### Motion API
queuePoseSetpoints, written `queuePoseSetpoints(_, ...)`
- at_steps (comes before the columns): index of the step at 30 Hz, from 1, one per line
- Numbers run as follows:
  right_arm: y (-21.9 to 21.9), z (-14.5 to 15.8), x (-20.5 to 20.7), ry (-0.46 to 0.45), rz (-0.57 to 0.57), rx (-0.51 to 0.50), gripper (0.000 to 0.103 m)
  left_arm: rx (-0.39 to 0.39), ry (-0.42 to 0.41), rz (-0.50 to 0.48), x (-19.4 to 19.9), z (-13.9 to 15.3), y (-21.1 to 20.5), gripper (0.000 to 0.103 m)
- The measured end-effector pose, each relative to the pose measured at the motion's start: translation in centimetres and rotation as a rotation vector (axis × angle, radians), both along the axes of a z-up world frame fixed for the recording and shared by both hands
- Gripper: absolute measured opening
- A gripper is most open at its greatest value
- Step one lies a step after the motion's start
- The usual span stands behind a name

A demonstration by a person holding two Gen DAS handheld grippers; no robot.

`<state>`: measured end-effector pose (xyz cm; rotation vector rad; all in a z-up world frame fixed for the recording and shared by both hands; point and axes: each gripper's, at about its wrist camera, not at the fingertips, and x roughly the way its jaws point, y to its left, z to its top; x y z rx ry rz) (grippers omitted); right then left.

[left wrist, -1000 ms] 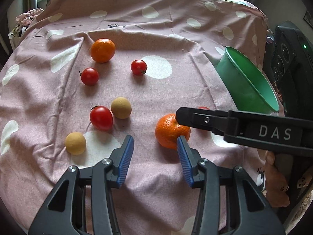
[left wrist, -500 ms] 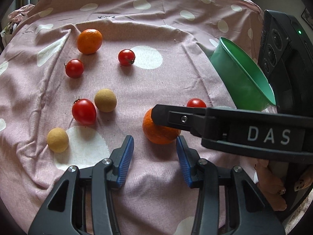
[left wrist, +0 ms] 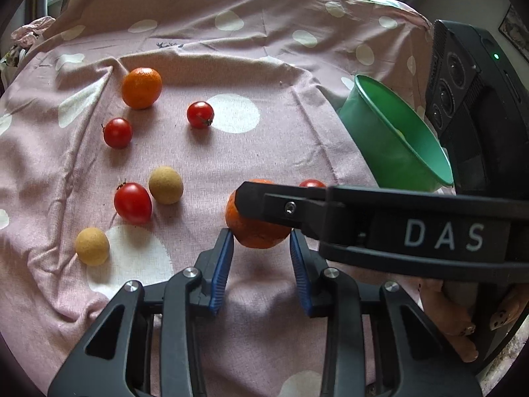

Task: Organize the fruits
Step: 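Lift the orange with the right gripper and carry it toward the bowl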

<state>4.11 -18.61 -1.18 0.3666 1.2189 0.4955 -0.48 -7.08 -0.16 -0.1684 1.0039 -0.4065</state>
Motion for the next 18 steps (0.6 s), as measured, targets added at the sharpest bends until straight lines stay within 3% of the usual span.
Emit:
queuePoseSetpoints(9,-1.8,4.5,-1.1,-0.14,-0.041,0.021,0.042,0.006,-0.137,-0.018,-1.0,4.3,-2.0,0.034)
queuePoseSetpoints(18,-5.7,8.3,-2.4,-0.269,-0.138,0.042,0.042,-0.004,-0.251,-0.097,-1.2,7.7,-5.8,0.034)
